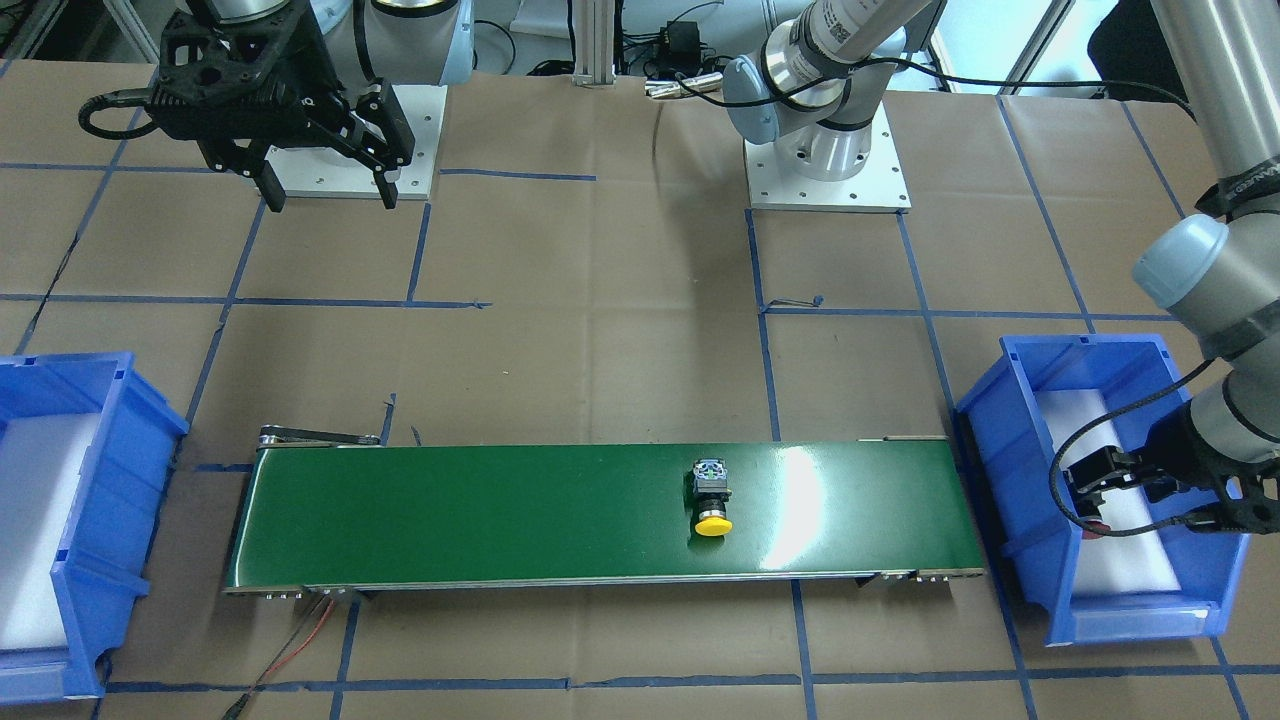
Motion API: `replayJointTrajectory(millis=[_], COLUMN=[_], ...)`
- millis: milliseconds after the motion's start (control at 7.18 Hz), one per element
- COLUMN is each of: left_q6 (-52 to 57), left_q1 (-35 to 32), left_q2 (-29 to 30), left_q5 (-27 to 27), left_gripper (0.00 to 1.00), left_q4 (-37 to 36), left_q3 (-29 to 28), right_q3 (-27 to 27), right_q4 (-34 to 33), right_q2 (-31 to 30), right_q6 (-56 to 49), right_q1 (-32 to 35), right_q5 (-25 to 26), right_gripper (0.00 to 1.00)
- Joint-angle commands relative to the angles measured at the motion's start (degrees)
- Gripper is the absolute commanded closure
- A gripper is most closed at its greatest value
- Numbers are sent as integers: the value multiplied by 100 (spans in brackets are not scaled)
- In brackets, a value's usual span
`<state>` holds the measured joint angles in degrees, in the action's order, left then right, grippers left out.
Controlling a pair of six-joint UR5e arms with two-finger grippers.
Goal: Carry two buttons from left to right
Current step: 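Lower the left gripper into the bin and grasp the red-capped button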
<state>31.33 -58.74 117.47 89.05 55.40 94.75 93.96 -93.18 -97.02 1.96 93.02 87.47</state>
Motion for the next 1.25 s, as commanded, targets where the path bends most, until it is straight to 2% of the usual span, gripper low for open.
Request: replayJointTrajectory(millis=[0,279,418,696,836,975,1114], left_q6=[-12,-39,-48,-56,-56,-56,-56], left_q1=[21,12,12,12,12,3,3], left_q2=[135,144,153,153,153,136,40], left_q5=[-10,-10,-19,-10,-19,-27,-28], left_gripper=[1,1,6,67,85,96,100], left_q4=[-504,-504,-504,-426,-425,-425,-416], left_q3=[272,289,263,123,122,114,88], right_q3=[43,61,61,53,53,35,44], right_q4=[-95,-96,-96,-25,-25,-8,-51], right_q2=[-62,-53,-62,-88,-80,-80,-54], right_q6=[6,15,24,24,15,6,-3], right_q1=[5,5,-3,5,5,5,5], right_q5=[16,7,-1,7,16,25,25], right_gripper=[0,0,0,0,0,0,0])
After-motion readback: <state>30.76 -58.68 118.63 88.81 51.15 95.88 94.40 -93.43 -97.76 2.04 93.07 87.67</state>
